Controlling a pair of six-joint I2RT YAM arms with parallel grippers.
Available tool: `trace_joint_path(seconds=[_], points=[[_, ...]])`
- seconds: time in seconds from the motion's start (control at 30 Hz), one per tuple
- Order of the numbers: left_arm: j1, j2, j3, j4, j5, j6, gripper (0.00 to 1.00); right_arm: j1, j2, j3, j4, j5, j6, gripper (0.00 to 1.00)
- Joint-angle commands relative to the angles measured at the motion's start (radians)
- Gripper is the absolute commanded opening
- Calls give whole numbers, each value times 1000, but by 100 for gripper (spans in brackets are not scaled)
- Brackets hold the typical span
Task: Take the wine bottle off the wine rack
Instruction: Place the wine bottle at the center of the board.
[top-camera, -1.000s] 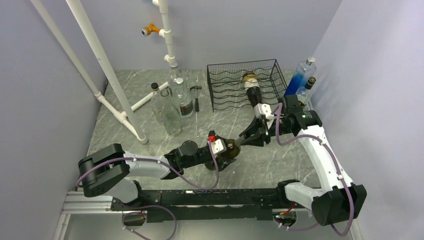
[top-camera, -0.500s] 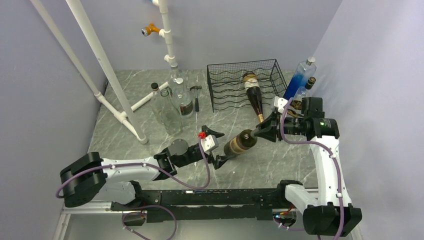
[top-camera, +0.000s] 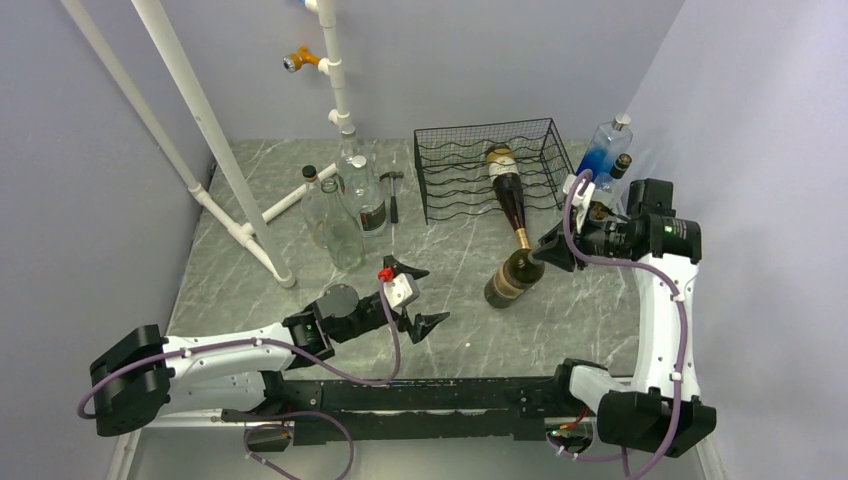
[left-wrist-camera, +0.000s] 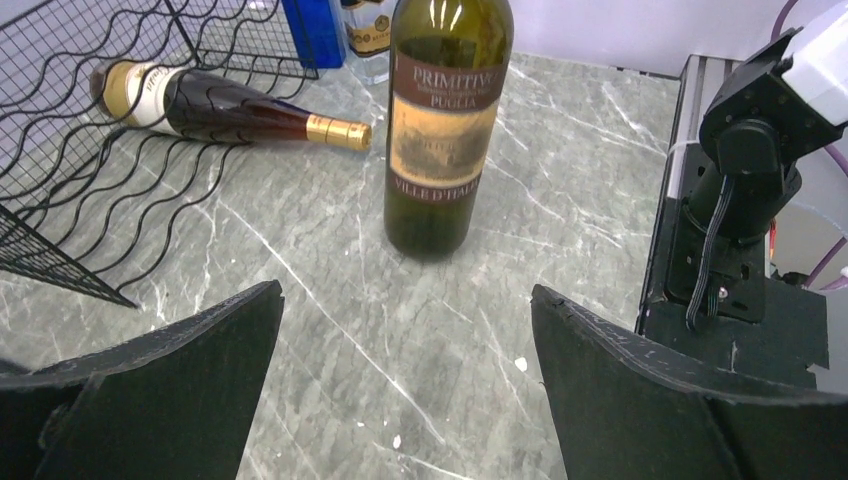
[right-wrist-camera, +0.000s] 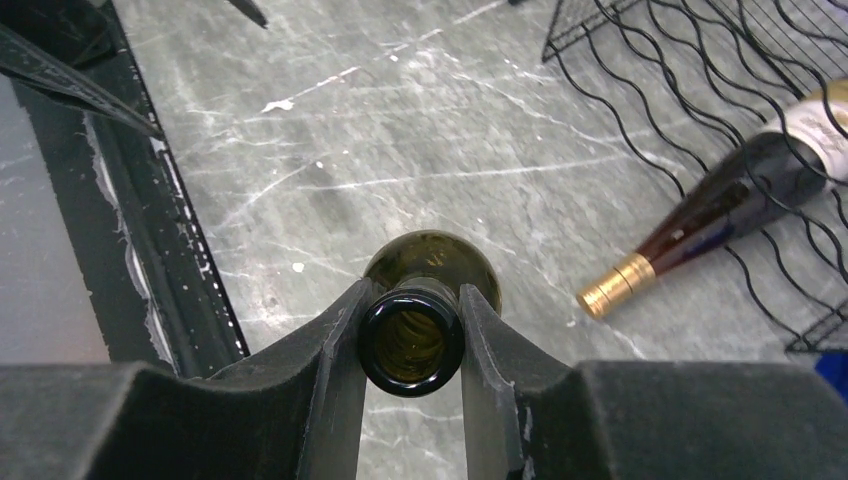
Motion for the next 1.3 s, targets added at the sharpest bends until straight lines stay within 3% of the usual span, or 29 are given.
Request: trace_joint_path(seconds=[0.0, 0.37, 0.67, 1.27], points=[[2, -29, -21, 7, -15, -26, 99, -43, 9, 99, -4, 2, 12, 0], [2, -39, -36, 10, -46, -26, 100, -193, 71, 201, 30, 88, 89, 0], [3, -39, -39, 10, -48, -25, 100, -336, 175, 310, 10, 103, 59, 0], [3, -32, -39, 13, -47, -25, 100, -421, 378, 463, 123, 199, 155, 0]])
